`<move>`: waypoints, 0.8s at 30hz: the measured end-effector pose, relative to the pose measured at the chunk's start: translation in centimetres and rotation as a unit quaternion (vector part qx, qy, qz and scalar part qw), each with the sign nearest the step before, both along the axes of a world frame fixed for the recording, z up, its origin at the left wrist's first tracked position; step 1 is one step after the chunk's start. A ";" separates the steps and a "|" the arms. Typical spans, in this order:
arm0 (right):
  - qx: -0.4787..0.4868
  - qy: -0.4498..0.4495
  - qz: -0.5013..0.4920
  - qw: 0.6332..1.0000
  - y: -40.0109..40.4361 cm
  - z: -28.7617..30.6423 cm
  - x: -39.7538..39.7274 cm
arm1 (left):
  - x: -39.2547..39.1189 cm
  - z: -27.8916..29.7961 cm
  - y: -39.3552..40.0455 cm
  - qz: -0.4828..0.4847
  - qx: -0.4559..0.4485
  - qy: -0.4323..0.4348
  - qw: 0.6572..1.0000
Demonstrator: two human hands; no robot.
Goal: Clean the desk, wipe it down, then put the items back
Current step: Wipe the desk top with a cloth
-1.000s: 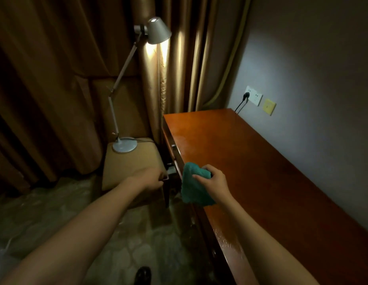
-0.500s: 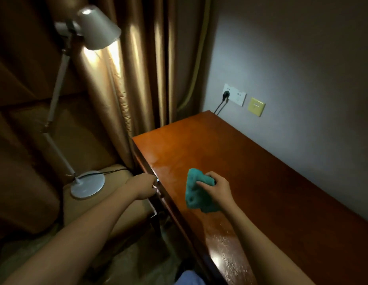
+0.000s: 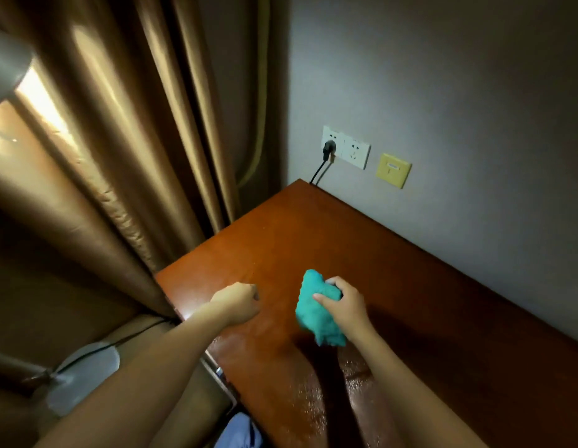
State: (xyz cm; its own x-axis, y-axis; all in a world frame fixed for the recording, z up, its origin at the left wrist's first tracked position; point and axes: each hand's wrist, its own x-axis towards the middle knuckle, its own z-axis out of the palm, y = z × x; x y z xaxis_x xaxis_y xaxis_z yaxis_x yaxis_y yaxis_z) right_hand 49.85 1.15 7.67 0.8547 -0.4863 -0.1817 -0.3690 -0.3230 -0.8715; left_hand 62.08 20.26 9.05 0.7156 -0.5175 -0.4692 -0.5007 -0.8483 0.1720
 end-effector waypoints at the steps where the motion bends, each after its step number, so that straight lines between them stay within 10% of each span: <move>1: -0.007 0.006 -0.004 1.000 -0.2 -0.4 1.1 | 1.2 -0.6 -0.1 0.003 -0.003 0.009 1.000; 10: 0.089 0.037 -0.079 0.992 0.9 -3.6 13.3 | 11.9 -6.0 -0.9 0.018 -0.033 0.050 0.998; 16: -0.064 0.116 -0.202 0.970 -0.8 -5.1 17.8 | 15.8 -9.3 -3.6 0.026 -0.060 -0.007 0.998; 24: -0.340 0.292 0.098 0.889 -1.7 -11.3 21.9 | 16.3 -15.6 -5.0 0.048 -0.056 -0.082 0.994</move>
